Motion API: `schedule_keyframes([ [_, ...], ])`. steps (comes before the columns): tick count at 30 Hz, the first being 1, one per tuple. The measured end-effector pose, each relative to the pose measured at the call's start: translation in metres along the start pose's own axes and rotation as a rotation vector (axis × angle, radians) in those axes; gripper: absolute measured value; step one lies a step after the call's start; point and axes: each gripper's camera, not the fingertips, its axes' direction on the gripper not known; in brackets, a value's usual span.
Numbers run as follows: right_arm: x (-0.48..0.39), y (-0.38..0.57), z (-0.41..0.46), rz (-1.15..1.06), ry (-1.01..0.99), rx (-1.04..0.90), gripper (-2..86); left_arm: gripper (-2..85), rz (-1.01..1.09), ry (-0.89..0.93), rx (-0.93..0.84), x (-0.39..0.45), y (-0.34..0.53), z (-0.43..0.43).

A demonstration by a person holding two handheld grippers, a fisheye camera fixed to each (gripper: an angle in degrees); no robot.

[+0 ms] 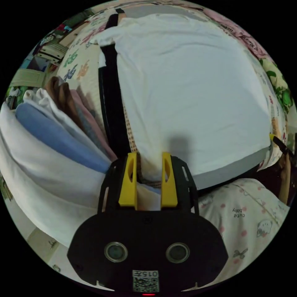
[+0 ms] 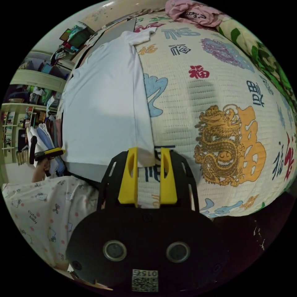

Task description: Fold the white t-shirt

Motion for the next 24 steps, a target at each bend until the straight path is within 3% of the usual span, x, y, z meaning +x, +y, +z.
schedule_keyframes([
  [2,-0.002,-0.001,-0.003,-0.025,-0.009,-0.043,1.9,8.0,0.019,0.021,-0.021,0.01,-0.012,-0.003],
  [7,-0.005,0.012,-0.017,-0.077,-0.005,-0.049,-0.2,0.1,0.083,0.137,-0.049,0.024,-0.02,-0.023],
  [13,0.011,0.03,-0.013,-0.045,0.037,-0.089,-0.5,-0.5,0.217,-0.009,-0.105,0.079,-0.027,-0.032],
  [20,-0.002,0.025,0.036,-0.086,0.219,-0.159,-0.3,1.1,0.299,-0.156,-0.156,0.135,-0.054,-0.013],
  [24,0.006,0.026,0.045,-0.106,0.206,-0.163,0.8,1.8,0.305,-0.147,-0.148,0.145,-0.057,-0.01],
])
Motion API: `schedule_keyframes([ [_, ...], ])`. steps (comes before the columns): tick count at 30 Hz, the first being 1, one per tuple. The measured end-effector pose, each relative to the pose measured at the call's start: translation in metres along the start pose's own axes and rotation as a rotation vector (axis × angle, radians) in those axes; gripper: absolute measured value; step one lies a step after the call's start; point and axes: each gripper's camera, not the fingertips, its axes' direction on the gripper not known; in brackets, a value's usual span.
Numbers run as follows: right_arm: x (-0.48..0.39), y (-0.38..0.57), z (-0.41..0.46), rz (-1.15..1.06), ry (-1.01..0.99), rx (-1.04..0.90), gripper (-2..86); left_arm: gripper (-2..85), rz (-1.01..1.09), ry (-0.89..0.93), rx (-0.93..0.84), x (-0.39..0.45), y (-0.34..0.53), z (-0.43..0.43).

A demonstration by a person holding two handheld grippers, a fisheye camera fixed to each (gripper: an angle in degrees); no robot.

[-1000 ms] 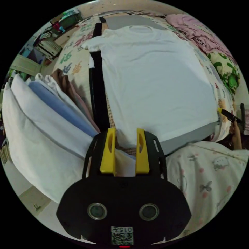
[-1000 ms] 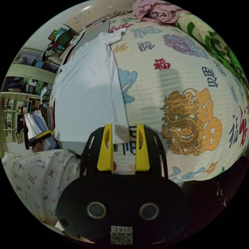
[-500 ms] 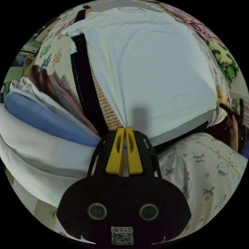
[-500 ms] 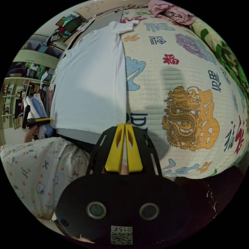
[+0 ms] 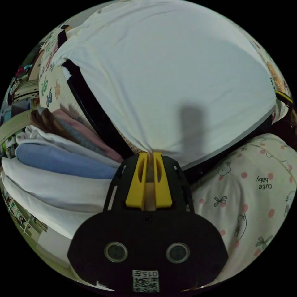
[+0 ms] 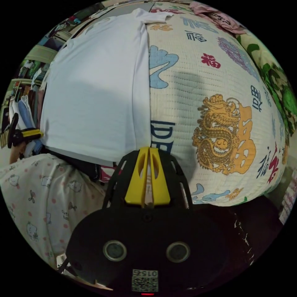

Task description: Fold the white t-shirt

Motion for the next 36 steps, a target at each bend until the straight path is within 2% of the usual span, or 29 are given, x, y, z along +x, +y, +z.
schedule_keyframes([
  [6,0.061,0.031,0.011,0.147,-0.225,0.074,5.8,3.0,-0.053,0.224,0.127,-0.022,0.037,-0.03],
  [8,0.089,0.05,0.003,0.245,-0.282,0.185,5.6,3.5,-0.063,0.266,0.184,-0.033,0.054,-0.046],
  [11,0.107,0.054,-0.019,0.286,-0.319,0.374,5.5,4.7,-0.118,0.209,0.32,-0.061,0.072,-0.08],
  [15,0.095,0.015,-0.044,0.198,-0.28,0.511,5.7,5.8,-0.207,0.21,0.589,-0.11,0.055,-0.118],
  [20,0.048,-0.094,-0.05,-0.024,-0.318,0.593,6.7,6.5,-0.254,0.325,0.768,-0.151,-0.025,-0.122],
  [26,-0.023,-0.231,-0.015,-0.208,-0.273,0.58,7.9,7.5,-0.304,0.339,0.749,-0.17,-0.158,-0.088],
  [36,-0.081,-0.421,0.104,-0.207,-0.305,0.399,8.5,8.4,-0.368,0.443,0.676,-0.164,-0.309,-0.03],
])
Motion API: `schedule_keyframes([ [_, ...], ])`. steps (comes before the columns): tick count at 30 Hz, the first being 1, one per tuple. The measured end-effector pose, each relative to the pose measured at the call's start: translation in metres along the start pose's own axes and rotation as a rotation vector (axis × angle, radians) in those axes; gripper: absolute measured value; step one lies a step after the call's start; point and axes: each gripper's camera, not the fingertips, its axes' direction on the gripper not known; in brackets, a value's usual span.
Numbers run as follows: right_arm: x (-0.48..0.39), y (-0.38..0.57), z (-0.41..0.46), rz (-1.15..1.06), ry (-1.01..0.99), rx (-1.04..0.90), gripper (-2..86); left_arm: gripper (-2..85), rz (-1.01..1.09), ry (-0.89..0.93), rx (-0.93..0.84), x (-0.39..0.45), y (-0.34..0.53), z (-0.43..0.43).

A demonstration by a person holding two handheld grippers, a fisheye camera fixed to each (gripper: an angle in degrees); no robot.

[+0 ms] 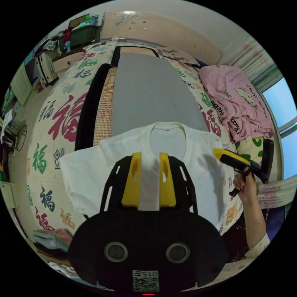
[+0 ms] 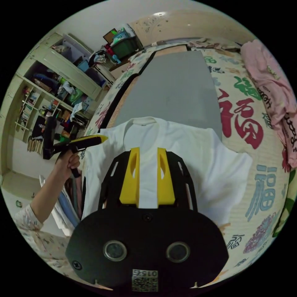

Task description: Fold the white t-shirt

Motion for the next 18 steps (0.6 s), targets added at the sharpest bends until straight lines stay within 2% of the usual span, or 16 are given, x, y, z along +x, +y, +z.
schedule_keyframes([
  [6,0.012,-0.029,0.087,-0.051,0.119,-0.109,6.6,7.0,-0.016,-0.05,-0.053,0.005,-0.005,0.074],
  [10,0.014,-0.044,0.138,-0.138,0.28,-0.201,4.2,6.0,0.038,-0.139,-0.059,0.019,0.002,0.104],
  [13,0.008,-0.054,0.155,-0.23,0.373,-0.172,2.3,6.0,0.083,-0.182,-0.001,0.031,0.01,0.115],
  [18,0.017,-0.08,0.166,-0.191,0.418,-0.111,0.9,5.3,0.078,-0.226,0.058,0.033,0.018,0.132],
])
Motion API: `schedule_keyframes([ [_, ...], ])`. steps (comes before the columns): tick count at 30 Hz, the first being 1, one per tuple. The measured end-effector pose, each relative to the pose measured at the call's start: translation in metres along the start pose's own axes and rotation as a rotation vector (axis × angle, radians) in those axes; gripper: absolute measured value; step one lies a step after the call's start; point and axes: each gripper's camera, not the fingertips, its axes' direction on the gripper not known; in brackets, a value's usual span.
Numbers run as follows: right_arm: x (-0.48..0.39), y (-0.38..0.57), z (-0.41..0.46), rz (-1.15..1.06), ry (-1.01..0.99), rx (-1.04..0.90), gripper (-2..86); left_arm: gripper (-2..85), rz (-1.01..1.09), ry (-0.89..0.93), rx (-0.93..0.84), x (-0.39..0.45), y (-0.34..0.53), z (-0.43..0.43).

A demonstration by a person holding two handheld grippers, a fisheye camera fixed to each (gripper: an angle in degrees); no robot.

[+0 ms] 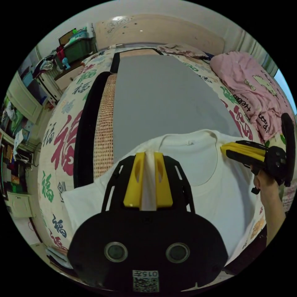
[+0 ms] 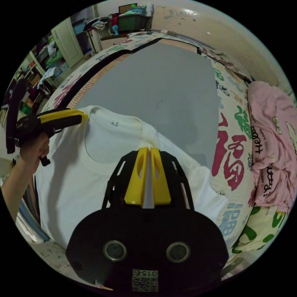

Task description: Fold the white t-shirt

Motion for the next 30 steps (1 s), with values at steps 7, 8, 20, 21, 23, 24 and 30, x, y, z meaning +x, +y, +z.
schedule_keyframes([
  [7,0.013,-0.024,-0.013,0.02,0.018,0.061,1.2,4.3,0.043,-0.04,0.046,0.018,0.035,0.011],
  [8,0.013,-0.03,-0.018,0.012,0.034,0.061,1.5,4.4,0.044,-0.052,0.044,0.022,0.04,0.013],
  [20,0.207,0.117,-0.215,0.417,-0.204,0.461,10.8,11.7,-0.254,0.016,0.32,-0.123,0.237,-0.122],
  [21,0.222,0.125,-0.219,0.465,-0.209,0.454,10.8,11.8,-0.356,0.036,0.301,-0.165,0.263,-0.118],
  [23,0.267,0.142,-0.233,0.599,-0.27,0.414,11.7,12.0,-0.492,0.113,0.213,-0.218,0.29,-0.096],
  [24,0.273,0.142,-0.237,0.612,-0.288,0.407,12.1,12.0,-0.545,0.185,0.165,-0.24,0.301,-0.079],
  [30,0.286,0.079,-0.251,0.606,-0.346,0.226,13.1,9.3,-0.531,0.332,0.092,-0.222,0.284,-0.017],
])
